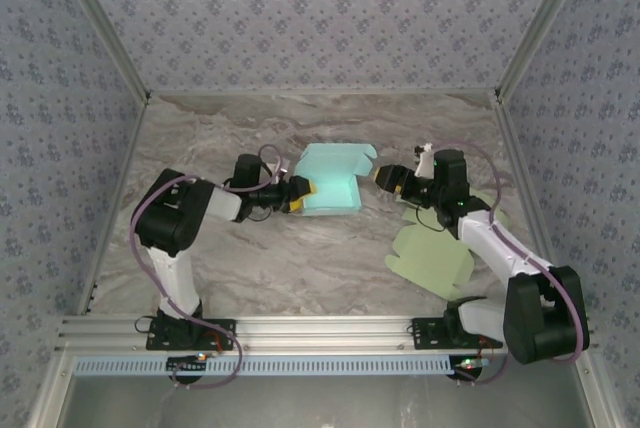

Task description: Fold the paper box

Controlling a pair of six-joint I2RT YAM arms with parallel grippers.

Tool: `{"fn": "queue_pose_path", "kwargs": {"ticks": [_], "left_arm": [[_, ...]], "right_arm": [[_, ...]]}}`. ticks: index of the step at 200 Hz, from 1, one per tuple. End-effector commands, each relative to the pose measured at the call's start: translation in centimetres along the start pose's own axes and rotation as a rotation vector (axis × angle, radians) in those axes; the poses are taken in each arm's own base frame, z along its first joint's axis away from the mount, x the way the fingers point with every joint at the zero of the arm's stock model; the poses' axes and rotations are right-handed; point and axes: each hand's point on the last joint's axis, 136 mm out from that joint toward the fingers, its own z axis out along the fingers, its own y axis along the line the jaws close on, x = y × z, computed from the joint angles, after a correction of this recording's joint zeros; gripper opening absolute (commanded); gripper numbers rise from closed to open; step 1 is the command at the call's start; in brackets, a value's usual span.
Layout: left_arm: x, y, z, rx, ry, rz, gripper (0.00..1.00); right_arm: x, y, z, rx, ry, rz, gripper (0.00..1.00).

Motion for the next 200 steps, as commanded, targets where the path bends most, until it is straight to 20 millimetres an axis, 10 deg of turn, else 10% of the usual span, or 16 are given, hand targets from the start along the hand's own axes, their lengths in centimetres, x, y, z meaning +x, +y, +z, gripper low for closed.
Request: {"fn": "queue_pose_path", "kwargs": {"ticks": [1, 27, 113, 200], "left_arm": [[0.2, 2.2, -0.8, -0.074, 0.012, -0.005, 0.74], [-0.5, 1.7, -3.0, -0.135, -0.033, 0.051, 0.93], [-1.3, -2.4, -10.6, -0.498, -0.231, 0.511, 0.97], [-4.2, -4.2, -7.9, -0.578, -0.259, 0.718, 0.74]], "right_arm": [[-0.7, 0.4, -0.8, 0.052, 0.013, -0.190, 0.73], [-0.8, 0.6, -0.6, 0.062, 0.031, -0.288, 0.72], [-0.1, 3.1, 3.5, 0.010, 0.201, -0.596, 0.73], [-1.3, 2.6, 8.8, 0.046, 0.226, -0.573, 0.65]]}}
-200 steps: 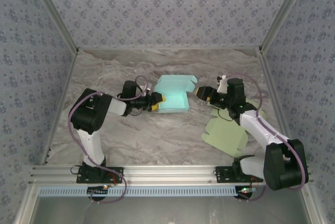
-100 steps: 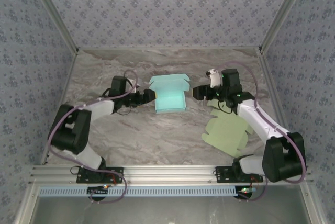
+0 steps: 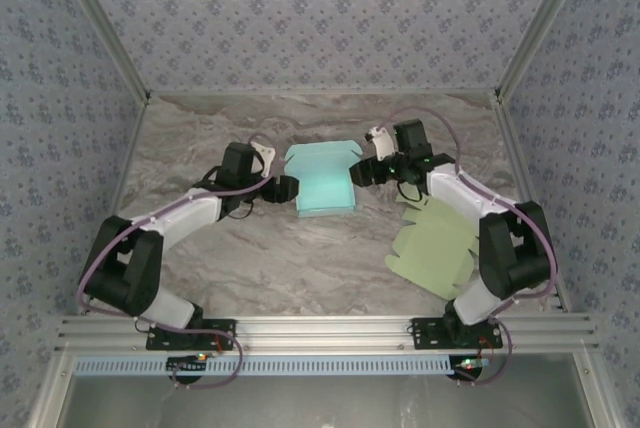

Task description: Fold the paper box

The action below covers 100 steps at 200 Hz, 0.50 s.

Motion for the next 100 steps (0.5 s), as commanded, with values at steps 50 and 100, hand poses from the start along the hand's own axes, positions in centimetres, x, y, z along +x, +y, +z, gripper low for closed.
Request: {"fn": "queue_pose_path", "kwargs": {"ticks": [50, 100], "left_arm": [[-3.6, -0.1, 0.0, -0.046, -0.094, 0.086, 0.59], [-3.9, -1.3, 1.0, 0.011, -0.082, 0.092, 0.36]], "right_arm": [[-1.5, 0.1, 2.1, 0.003, -0.006, 0.007, 0.59], [-1.1, 2.0, 2.7, -0.031, 0.000, 0.014, 0.47]]}}
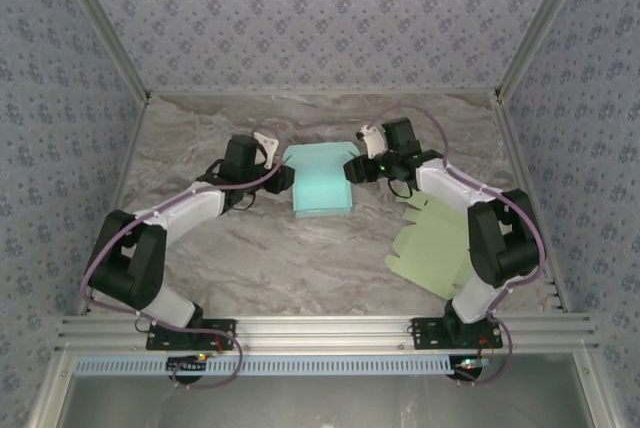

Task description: Fold the paper box

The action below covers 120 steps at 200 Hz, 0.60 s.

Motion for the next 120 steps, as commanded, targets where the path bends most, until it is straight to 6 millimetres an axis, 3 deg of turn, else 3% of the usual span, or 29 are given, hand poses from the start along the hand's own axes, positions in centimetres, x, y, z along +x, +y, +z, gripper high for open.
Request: {"fn": "queue_pose_path", "kwargs": {"ticks": [1, 51, 85, 100, 120], "left_arm": [[-1.1, -1.3, 0.6, 0.048, -0.018, 0.022, 0.36], [-0.6, -1.8, 1.5, 0.052, 0.014, 0.019, 0.27], [-0.2, -2.5, 1.3, 0.043, 0.019, 0.019, 0.24], [0.2, -2.2, 1.5, 0.010, 0.031, 0.016, 0.22], [0.6, -1.3, 1.5, -0.043, 0.048, 0.002, 0.17]], "right_arm": [[-0.8, 1.4, 0.4, -0.024, -0.014, -0.003, 0.47], [0.1, 1.9, 1.4, 0.031, 0.005, 0.028, 0.29], [0.7, 1.8, 1.6, 0.106, -0.015, 0.094, 0.29], [1.1, 1.6, 1.6, 0.167, -0.005, 0.107, 0.38], [1.4, 1.0, 0.8, 0.220, 0.004, 0.147, 0.39]]}}
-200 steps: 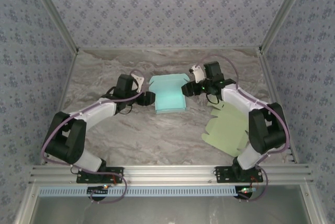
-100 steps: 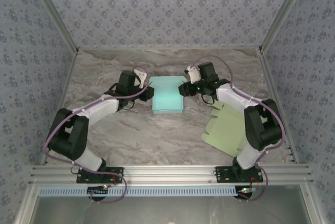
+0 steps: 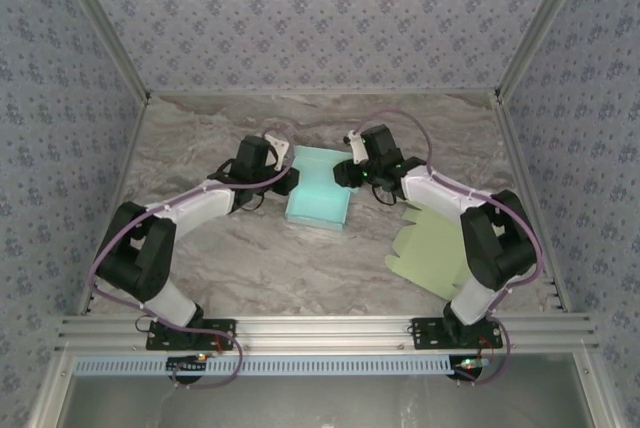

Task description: Fold the paper box

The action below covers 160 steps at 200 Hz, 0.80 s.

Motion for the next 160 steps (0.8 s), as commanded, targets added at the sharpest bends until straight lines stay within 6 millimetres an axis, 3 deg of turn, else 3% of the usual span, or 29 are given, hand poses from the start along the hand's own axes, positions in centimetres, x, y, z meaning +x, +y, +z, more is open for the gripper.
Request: {"fn": "queue_pose_path", "kwargs": {"ticks": [1, 31, 57, 106, 122, 160], "left_arm": [[-0.2, 0.1, -0.1, -0.040, 0.012, -0.010, 0.17], [-0.1, 0.8, -0.5, -0.080, 0.002, -0.022, 0.12], [0.0, 0.7, -0.7, -0.077, 0.010, -0.031, 0.10], [0.1, 0.4, -0.8, -0.064, 0.012, -0.012, 0.09], [0.0, 0.4, -1.0, -0.064, 0.007, -0.001, 0.09], [-0.6, 0.4, -1.4, -0.076, -0.003, -0.001, 0.10]], "right_arm": [[1.0, -1.1, -0.7, 0.098, 0.020, 0.074, 0.39], [1.5, -1.5, -1.9, 0.127, 0.027, 0.097, 0.40], [1.8, -1.4, -2.6, 0.135, 0.010, 0.110, 0.51], [0.8, -1.3, -2.4, 0.122, -0.010, 0.063, 0.50], [0.2, -1.2, -2.3, 0.111, -0.010, 0.036, 0.47], [0.2, -0.4, -1.5, 0.074, -0.001, 0.039, 0.27]]}}
